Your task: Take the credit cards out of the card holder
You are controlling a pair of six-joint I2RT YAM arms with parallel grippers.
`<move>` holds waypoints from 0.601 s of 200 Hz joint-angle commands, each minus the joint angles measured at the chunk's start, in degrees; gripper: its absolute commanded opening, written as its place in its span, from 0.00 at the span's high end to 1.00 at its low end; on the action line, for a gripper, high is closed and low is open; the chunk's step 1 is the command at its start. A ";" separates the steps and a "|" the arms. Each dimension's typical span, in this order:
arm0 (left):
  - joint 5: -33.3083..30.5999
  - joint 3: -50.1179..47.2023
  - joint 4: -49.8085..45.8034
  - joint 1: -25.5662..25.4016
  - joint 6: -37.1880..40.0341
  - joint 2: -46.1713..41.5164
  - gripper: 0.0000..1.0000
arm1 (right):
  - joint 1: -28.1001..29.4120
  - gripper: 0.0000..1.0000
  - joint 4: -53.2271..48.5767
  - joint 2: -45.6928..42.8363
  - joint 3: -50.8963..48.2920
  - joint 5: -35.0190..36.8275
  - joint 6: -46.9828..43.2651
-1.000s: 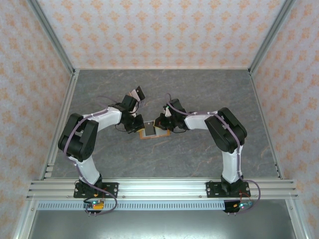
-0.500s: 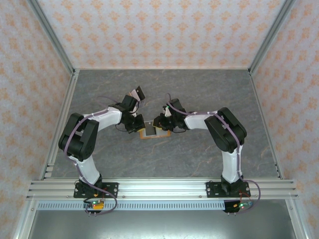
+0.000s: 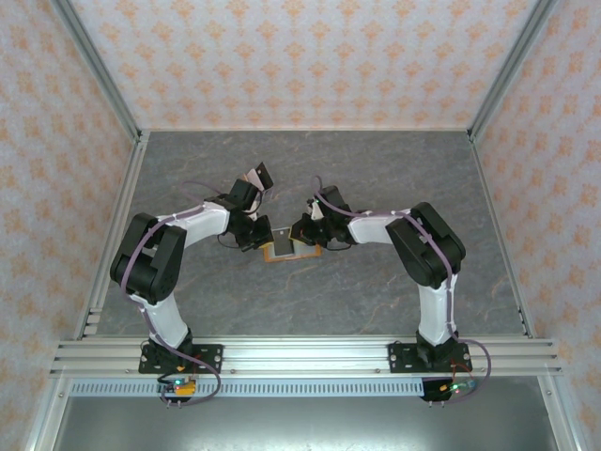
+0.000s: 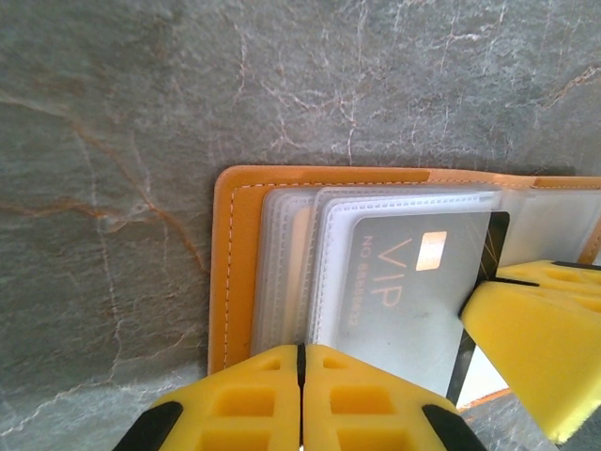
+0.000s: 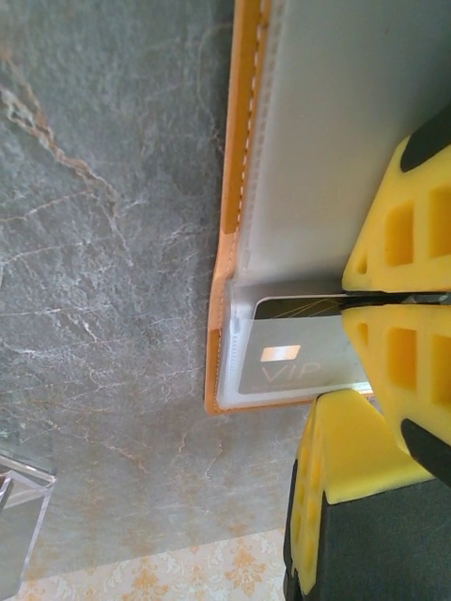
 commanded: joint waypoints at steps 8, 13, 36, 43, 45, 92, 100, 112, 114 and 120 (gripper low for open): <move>-3.34 -0.44 -2.47 -0.02 0.83 1.84 0.94 | -0.90 0.92 -1.17 -2.50 -1.40 2.31 -2.04; -3.30 -0.42 -2.51 0.01 0.90 1.83 0.94 | -1.03 0.92 -1.20 -2.70 -1.58 2.56 -2.11; -3.39 -0.44 -2.67 0.00 1.09 1.96 0.94 | -1.76 0.92 -1.51 -3.80 -2.24 3.10 -2.82; -3.40 -0.42 -2.80 -0.01 1.10 1.97 0.94 | -1.96 0.92 -1.66 -4.06 -2.38 3.32 -2.81; -3.31 -0.40 -2.82 0.02 1.10 1.93 0.94 | -1.97 0.92 -1.67 -4.13 -2.45 3.29 -2.88; -2.64 0.07 -2.28 0.00 0.79 0.63 0.94 | -2.15 0.93 -1.25 -6.28 -3.96 4.63 -3.32; -2.40 0.25 -2.17 0.05 0.84 0.09 0.94 | -2.13 0.93 -1.37 -6.53 -4.06 4.92 -3.52; -1.81 0.43 -1.73 -0.02 0.84 -1.03 0.93 | -2.17 0.93 -1.42 -6.52 -4.04 4.89 -3.71; -1.68 0.46 -1.61 -0.02 0.84 -1.20 0.93 | -2.18 0.93 -1.48 -6.48 -4.01 4.87 -3.68; -1.22 0.43 -1.07 -0.01 0.84 -1.86 0.93 | -2.18 0.93 -1.48 -6.29 -3.85 4.53 -3.67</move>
